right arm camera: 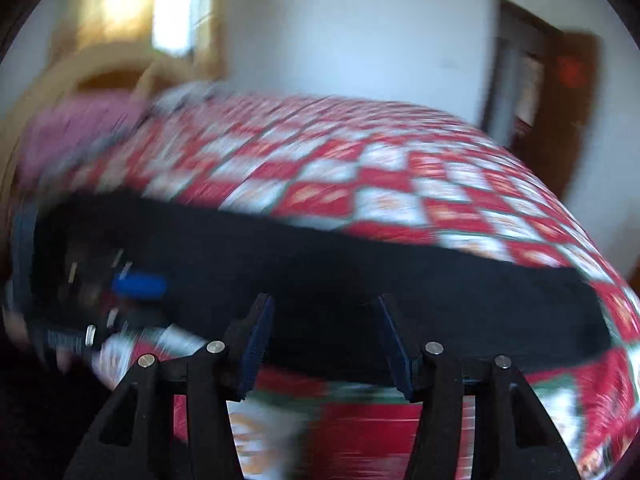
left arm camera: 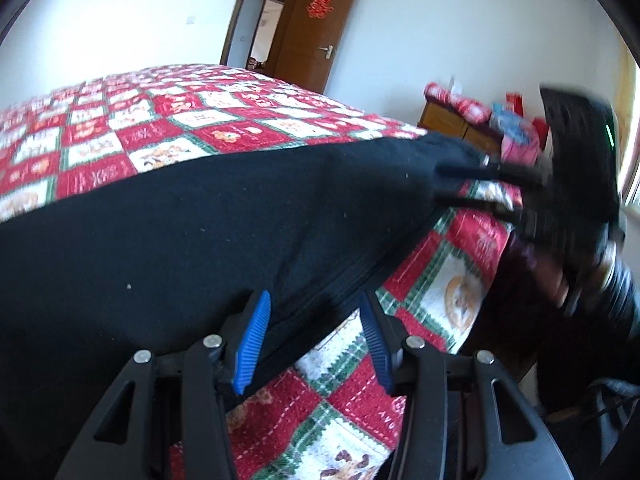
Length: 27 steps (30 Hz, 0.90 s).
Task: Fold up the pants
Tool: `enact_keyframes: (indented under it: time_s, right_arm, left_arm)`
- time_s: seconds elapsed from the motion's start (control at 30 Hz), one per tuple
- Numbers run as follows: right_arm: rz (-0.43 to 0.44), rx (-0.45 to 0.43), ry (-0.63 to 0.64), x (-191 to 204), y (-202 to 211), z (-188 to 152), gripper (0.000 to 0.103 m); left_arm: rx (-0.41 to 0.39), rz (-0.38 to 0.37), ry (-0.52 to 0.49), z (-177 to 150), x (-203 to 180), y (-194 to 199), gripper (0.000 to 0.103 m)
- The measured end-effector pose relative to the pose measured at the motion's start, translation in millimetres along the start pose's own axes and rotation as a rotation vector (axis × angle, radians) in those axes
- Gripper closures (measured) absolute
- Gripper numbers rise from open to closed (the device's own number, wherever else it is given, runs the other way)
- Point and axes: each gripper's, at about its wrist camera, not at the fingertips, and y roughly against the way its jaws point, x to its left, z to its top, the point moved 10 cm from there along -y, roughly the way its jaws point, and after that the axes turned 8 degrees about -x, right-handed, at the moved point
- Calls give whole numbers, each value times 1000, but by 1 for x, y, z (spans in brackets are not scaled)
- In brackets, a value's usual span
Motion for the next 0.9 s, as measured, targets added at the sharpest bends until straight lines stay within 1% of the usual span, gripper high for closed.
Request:
enact_keyframes:
  time_s: [0.03, 0.07, 0.13, 0.2, 0.27, 0.33, 0.37, 0.4, 0.43, 0.5, 0.57, 0.67, 0.73, 0.8, 0.9]
  right_arm:
    - [13, 11, 42, 13, -5, -4, 49]
    - [0, 21, 102, 27, -10, -8, 49]
    - [-8, 45, 161, 37, -20, -15, 49]
    - [-13, 73, 176, 38, -32, -19, 49]
    - [-26, 105, 203, 37, -40, -27, 55]
    - [-10, 123, 198, 37, -44, -35, 72]
    - [3, 121, 184, 36, -42, -34, 78]
    - [13, 123, 168, 34, -41, -34, 89]
    - [15, 123, 157, 33, -40, -33, 96]
    - [39, 116, 113, 32, -37, -30, 98]
    - [51, 111, 101, 34, -33, -28, 98]
    - [46, 101, 130, 37, -24, -28, 99]
    - [19, 124, 170, 38, -29, -37, 99]
    - [15, 132, 186, 40, -31, -40, 99]
    - [30, 96, 160, 38, -17, -29, 99]
  left_arm:
    - [-2, -11, 18, 0, 1, 0, 54]
    - [-3, -18, 26, 0, 1, 0, 54]
    - [-5, -21, 30, 1, 0, -1, 54]
    - [-8, -20, 30, 0, -1, -1, 54]
    - [-11, -24, 41, 1, 0, 0, 54]
    - [-11, -30, 56, 1, 0, -1, 54]
    - [-12, -34, 62, 2, 1, -1, 54]
    - [-14, -37, 68, 2, 1, 0, 54]
    - [-16, -41, 76, 3, 2, 1, 54]
    - [-16, -48, 92, 3, 2, 4, 54]
    - [-20, -49, 96, 4, 1, 7, 54]
    - [-20, -55, 102, 2, 1, 10, 54]
    - [-21, -50, 97, 1, 1, 11, 54]
    - [-25, -39, 80, 1, 0, 14, 54]
    - [-42, -30, 56, 4, -1, 21, 54]
